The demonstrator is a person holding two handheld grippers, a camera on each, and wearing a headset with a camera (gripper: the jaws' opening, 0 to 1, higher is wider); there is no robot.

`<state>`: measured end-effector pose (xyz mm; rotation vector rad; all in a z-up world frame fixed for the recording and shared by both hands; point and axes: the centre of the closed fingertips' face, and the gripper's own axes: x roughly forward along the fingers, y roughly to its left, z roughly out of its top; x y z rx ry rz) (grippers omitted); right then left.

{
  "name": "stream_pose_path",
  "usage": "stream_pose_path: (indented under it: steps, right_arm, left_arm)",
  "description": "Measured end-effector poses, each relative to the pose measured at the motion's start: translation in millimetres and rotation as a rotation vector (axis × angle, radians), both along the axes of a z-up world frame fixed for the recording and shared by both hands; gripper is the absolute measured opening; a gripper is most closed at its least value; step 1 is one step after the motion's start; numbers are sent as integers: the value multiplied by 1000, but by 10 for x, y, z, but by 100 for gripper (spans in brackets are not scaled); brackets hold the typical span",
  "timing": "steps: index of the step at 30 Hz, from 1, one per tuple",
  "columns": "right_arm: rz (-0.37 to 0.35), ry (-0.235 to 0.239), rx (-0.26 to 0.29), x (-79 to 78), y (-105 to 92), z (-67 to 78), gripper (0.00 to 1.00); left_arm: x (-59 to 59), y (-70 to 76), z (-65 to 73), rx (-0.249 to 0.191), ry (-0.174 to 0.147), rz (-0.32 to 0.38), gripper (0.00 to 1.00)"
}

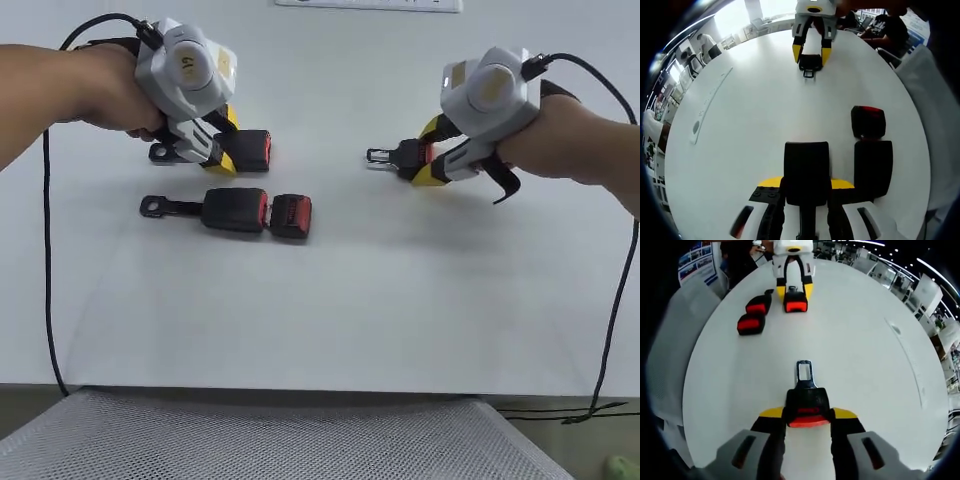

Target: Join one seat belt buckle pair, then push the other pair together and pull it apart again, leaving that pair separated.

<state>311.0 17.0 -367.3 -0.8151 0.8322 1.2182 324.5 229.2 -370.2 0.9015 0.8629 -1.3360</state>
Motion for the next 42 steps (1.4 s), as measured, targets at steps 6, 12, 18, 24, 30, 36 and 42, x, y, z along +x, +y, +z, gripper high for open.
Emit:
stream_pose_path:
  steps: [6,12,18,24,30,36,42]
  right_arm:
    - [22,-4,21,-31,229,15,35]
    - [22,-4,46,-35,433,27,35]
    - [28,0,75,-41,690,11,35]
    - [35,-10,88,-23,908,-11,35]
    - [45,-15,81,6,1095,-4,35]
    - [32,-16,86,63,1212,-1,35]
    - [68,-32,78,76,1239,1,35]
  left_arm:
    - [-1,-2,-3,1,3,3,33]
    - [0,0,-7,2,4,5,33]
    - [8,3,-13,0,7,6,33]
    - [1,7,-5,-4,8,9,33]
    - [7,5,1,-14,7,11,33]
    - [-2,4,0,-16,8,10,33]
    - [-11,7,3,-9,7,10,33]
